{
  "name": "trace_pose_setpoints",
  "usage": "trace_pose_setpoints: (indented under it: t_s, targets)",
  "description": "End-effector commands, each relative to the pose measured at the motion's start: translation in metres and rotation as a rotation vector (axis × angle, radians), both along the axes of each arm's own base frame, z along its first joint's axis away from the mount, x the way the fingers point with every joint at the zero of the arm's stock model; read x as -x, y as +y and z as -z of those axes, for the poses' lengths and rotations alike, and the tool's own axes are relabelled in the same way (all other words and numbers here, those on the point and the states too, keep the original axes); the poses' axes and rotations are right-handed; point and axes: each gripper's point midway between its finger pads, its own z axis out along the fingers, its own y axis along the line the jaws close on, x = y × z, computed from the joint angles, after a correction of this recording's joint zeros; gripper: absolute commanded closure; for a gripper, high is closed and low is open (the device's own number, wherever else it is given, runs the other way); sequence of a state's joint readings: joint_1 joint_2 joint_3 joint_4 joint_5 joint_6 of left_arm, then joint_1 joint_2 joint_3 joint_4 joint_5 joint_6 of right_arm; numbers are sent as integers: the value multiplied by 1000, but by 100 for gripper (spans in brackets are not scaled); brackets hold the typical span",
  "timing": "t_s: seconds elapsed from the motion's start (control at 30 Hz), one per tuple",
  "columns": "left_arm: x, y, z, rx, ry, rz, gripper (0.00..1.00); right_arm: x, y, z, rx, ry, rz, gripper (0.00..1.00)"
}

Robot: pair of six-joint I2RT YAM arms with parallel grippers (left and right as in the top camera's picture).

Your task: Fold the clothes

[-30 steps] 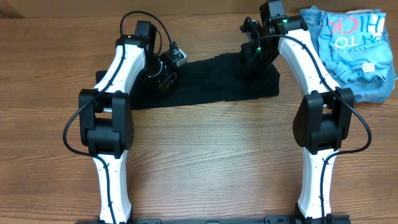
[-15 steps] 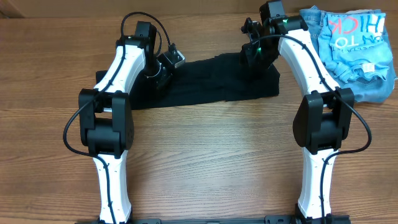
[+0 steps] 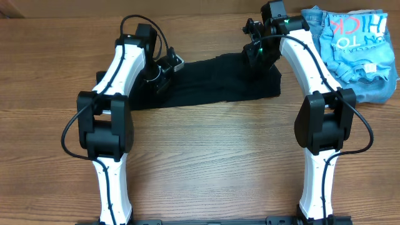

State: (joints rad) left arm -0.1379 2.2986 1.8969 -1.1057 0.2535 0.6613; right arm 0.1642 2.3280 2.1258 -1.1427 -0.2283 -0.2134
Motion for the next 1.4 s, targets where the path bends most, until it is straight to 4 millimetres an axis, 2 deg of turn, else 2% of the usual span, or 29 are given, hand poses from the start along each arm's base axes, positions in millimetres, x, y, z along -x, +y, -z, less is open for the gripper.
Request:
trace_pose_setpoints:
  t_s: [0.0,0.23,0.43,0.6,0.63,0.67,0.73,0.8,0.83,0.87,0.9,0.93,0.97,1.0,1.03,1.1,1.13,1.17,1.27,1.37]
  targets:
    - [0,-12,-44,16,-64,-14,96,0,-2,-3,2,-8,0,76]
    - [27,-37,-41,5,17,33,95,0,-2,-3,2,-9,0,76]
    - [44,-27,-27,-48,83,33,90,0,-2,-3,2,-8,0,75]
    - [57,-19,-17,-88,131,34,74,0,-2,-3,2,-9,0,75]
    - [56,-20,-17,-87,129,33,77,-1,-2,-3,2,-9,0,75]
    - [51,-21,-24,-84,112,1,84,0,-2,-3,3,-9,0,75]
    - [30,-21,-48,-74,51,-121,85,-1,-2,-3,2,-12,0,75]
    - [4,-13,-93,-47,-39,-275,84,-1,-2,-3,2,-10,0,75]
    - [-13,7,-120,-65,-103,-443,83,0,-2,-3,2,-8,0,75]
    - [-21,29,-135,-84,-141,-591,77,0,-2,-3,3,-7,0,75]
    - [-25,45,-143,-81,-152,-706,50,0,-2,-3,3,-7,0,75]
    - [-28,67,-144,-57,-131,-862,31,0,-2,-3,2,-8,0,75]
    - [-26,80,-139,-58,-102,-953,22,0,-2,-3,2,-8,0,75]
    - [-25,92,-132,-62,-74,-1045,22,0,-2,-3,2,-8,0,75]
    - [-23,111,-120,-66,-40,-1183,23,0,-2,-3,2,-9,0,75]
    - [-15,140,-92,-65,47,-1456,33,0,-2,-3,2,-8,0,75]
    - [-12,147,-81,-74,62,-1501,35,0,-2,-3,2,-8,0,75]
    - [-7,152,-63,-84,85,-1536,36,0,-2,-3,2,-8,0,75]
    - [3,152,-28,-96,125,-1610,37,0,-2,-3,2,-9,0,75]
    - [8,152,-12,-97,143,-1720,39,0,-2,-3,2,-9,0,75]
